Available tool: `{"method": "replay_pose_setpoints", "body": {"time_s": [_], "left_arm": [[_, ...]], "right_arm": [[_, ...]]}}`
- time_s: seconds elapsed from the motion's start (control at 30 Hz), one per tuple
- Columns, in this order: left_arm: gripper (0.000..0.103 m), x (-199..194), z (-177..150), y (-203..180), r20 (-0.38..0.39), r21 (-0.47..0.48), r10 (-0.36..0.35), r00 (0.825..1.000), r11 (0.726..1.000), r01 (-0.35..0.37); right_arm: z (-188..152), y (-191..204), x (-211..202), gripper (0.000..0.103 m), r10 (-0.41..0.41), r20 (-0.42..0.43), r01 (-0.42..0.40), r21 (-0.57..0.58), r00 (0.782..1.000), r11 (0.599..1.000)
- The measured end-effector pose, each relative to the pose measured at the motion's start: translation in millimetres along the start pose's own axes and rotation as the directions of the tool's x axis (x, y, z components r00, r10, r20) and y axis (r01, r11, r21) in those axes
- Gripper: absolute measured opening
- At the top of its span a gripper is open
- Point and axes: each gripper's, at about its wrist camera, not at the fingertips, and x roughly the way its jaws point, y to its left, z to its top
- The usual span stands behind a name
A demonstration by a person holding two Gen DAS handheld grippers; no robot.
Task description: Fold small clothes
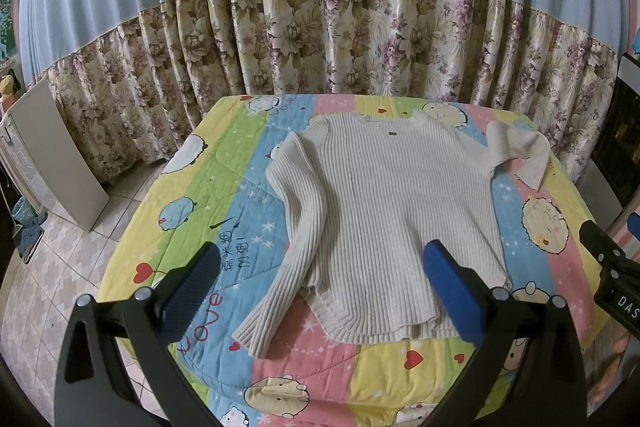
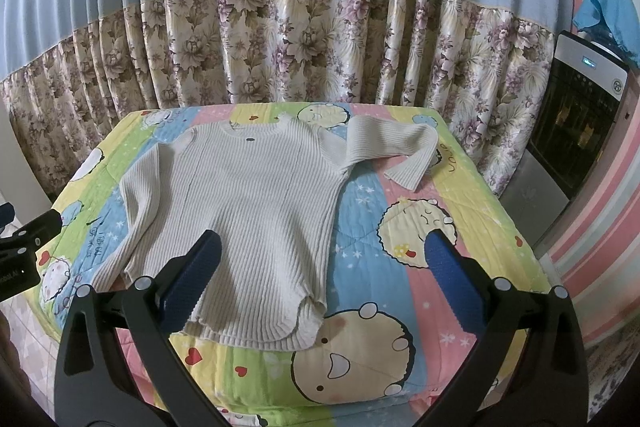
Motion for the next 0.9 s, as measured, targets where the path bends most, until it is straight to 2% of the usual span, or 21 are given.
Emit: {"method": "replay_pose_setpoints", "body": {"time_s": [0.6,0.9], "left_arm": [[0.101,2,0,1,-0.003,0.003,0.004,1.000,1.000,-0.004],[0.101,19,-8,9,-0.025,0.002,-0.004,1.000,1.000,0.004]], "right_arm": [[1,0,7,0.100,-0.006,-0.006,0.006,-0.003,1.000,1.000],[-6,5,18,0.100,0.004,-0.024,-0.004,-0.008,1.000,1.000]]}}
